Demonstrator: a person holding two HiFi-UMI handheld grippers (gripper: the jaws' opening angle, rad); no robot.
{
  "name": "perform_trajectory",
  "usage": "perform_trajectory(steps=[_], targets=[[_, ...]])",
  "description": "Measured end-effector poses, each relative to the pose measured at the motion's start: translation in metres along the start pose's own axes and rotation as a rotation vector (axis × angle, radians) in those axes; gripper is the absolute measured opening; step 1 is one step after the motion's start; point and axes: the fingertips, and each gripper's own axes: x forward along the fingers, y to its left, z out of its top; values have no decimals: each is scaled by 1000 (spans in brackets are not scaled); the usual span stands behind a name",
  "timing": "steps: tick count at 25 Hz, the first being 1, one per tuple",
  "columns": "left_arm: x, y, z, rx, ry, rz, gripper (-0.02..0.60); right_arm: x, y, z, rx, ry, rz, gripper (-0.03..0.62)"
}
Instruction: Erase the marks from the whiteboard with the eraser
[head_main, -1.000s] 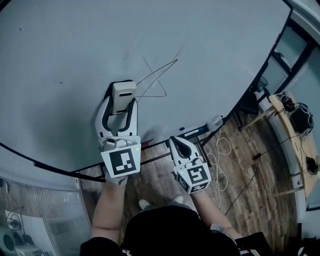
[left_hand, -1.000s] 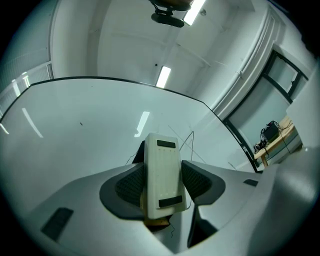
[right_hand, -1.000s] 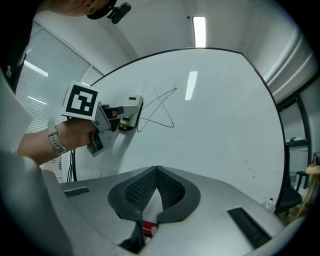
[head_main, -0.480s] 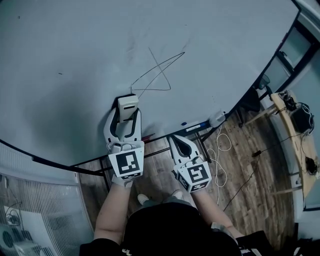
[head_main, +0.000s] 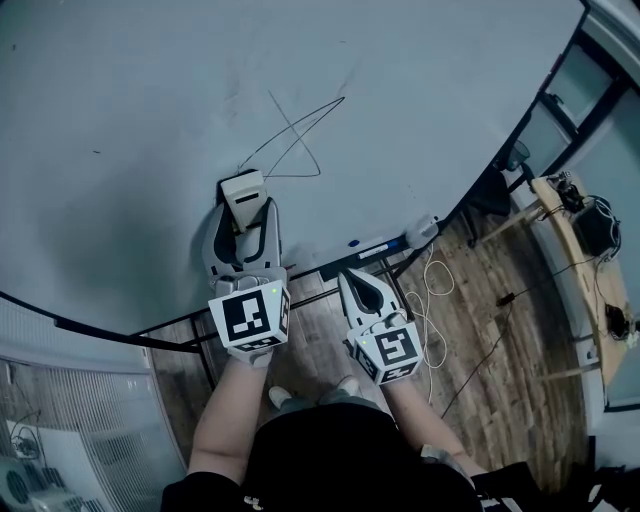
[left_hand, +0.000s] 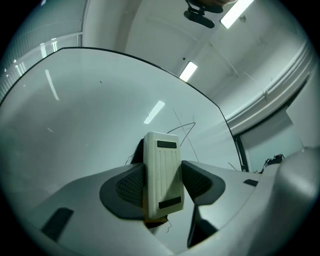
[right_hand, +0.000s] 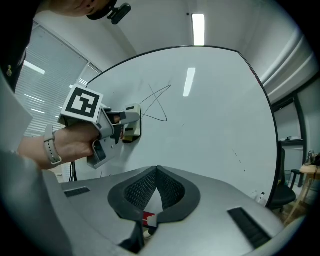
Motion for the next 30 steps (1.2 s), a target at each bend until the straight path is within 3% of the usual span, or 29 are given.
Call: perform_trajectory(steps=[3,8,17,25,30], targets=[[8,-7,12,-63,-28,10,249,-6,-8,1,0,-4,-12,26],[23,-26,29,-62,-59,-12,249,-17,-24,1,3,-8,-38,26],[60,-80,65,-7,-121,-89,249,-42,-61,7,5,-28,-110,26],[95,-130,100,-11,-159,-159,247,-64,-94,11,10,-43,-180,26],[96,-139,105,70,-158,-175,247,-63,-99,13,11,-46,-178,26]])
